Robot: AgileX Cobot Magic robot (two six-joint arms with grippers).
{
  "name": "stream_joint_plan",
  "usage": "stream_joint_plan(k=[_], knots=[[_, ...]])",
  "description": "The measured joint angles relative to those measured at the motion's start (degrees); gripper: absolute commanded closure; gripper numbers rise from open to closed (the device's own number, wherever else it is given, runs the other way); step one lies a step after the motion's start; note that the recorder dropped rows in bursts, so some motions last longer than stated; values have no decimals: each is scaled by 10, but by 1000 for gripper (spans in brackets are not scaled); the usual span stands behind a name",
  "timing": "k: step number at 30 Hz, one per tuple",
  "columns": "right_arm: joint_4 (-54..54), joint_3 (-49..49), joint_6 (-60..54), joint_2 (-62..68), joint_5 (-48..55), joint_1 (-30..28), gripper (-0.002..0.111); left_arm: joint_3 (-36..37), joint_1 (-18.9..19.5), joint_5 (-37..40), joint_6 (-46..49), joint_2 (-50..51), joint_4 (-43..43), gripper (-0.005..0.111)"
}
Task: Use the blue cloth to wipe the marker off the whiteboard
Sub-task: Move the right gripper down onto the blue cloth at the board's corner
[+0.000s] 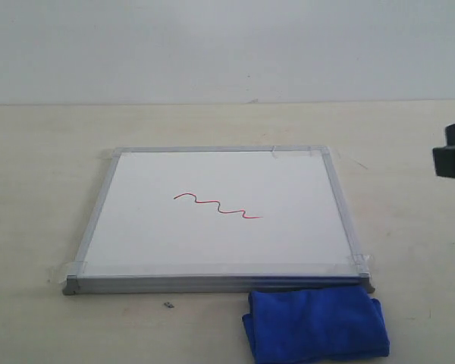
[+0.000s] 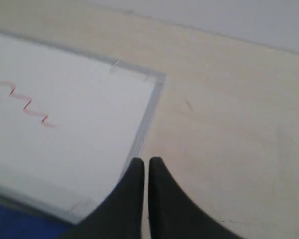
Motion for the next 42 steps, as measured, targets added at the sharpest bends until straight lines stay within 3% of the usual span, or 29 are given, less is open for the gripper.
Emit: stream_joint_plan(k=[6, 17, 19, 24, 25, 31, 42], knots=[[50, -86, -172, 71, 189, 119, 108, 0, 0, 0, 0, 0, 0, 102], [56, -90, -83, 259, 233, 227, 106, 0, 0, 0, 0, 0, 0, 102], [56, -90, -80, 287, 222, 235, 94, 0, 0, 0, 0, 0, 0, 102], [74, -90, -75, 323, 193, 239, 43, 0, 0, 0, 0, 0, 0, 102], [76, -90, -69, 328, 188, 239, 37, 0, 0, 0, 0, 0, 0, 102], [78, -91, -21, 338, 174, 239, 46, 0, 0, 0, 0, 0, 0, 102], [41, -91, 27, 376, 168, 239, 46, 0, 0, 0, 0, 0, 0, 102]])
